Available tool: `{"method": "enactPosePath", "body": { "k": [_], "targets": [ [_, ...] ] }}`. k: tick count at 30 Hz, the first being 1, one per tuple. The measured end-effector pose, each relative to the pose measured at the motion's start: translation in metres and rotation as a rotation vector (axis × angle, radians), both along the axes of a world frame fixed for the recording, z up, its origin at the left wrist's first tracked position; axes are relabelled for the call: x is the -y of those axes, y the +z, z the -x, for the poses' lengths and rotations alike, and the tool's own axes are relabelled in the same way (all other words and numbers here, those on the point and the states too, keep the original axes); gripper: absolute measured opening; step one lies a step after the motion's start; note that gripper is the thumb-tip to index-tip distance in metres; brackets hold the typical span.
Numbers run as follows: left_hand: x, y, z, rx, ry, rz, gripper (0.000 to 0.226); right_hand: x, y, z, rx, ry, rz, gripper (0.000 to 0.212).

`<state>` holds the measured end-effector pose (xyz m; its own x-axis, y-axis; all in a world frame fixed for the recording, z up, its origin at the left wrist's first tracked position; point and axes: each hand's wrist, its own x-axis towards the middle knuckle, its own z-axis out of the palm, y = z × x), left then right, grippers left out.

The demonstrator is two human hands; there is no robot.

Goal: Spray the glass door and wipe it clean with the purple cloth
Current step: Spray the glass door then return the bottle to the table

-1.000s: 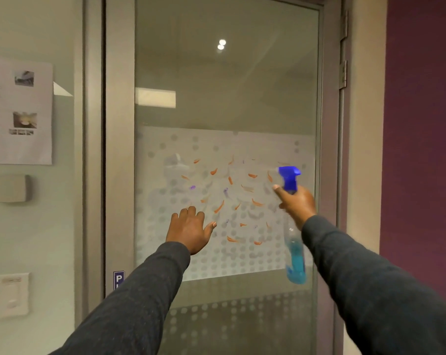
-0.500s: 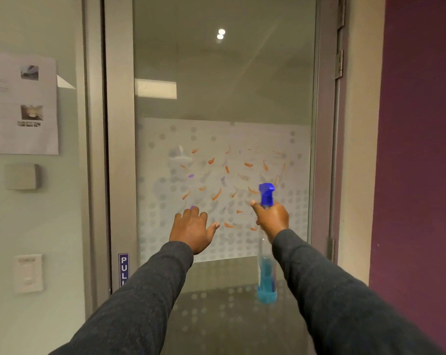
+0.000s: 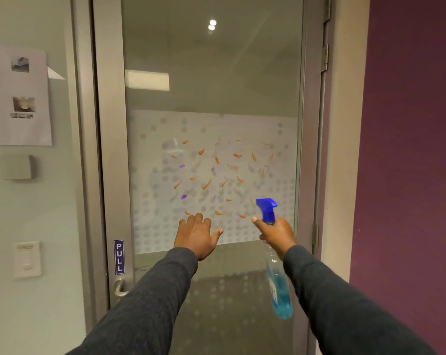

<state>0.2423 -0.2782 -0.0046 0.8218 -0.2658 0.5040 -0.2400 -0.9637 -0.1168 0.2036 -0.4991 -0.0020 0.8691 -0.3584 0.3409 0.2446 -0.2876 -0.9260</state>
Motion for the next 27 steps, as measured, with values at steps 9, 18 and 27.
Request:
{"method": "enactPosePath", "body": {
  "k": [9, 18, 27],
  "targets": [
    [0.006, -0.023, 0.026, -0.049, 0.000, 0.005, 0.059, -0.016, -0.047, 0.016, -0.049, -0.158, -0.041, 0.035],
    [0.018, -0.053, 0.051, -0.107, -0.097, -0.003, 0.058, -0.001, -0.082, 0.066, -0.008, -0.213, -0.191, 0.034],
    [0.029, -0.089, 0.088, -0.196, -0.314, -0.016, 0.057, -0.020, -0.122, 0.131, -0.028, -0.324, -0.187, 0.027]
  ]
}}
